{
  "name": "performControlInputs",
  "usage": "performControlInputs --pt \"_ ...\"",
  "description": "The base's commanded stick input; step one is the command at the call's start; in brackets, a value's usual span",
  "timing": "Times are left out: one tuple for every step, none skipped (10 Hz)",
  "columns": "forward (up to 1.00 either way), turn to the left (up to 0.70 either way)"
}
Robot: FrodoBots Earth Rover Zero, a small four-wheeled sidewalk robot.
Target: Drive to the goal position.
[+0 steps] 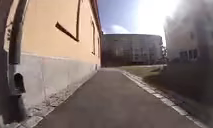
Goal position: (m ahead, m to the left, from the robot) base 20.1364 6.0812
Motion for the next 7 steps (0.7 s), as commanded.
performControlInputs --pt "0.70 0.00" --pt "0.70 0.00" --pt "0.70 0.00" --pt "0.70 0.00" --pt "0.70 0.00" --pt "0.70 0.00" --pt "0.70 0.00"
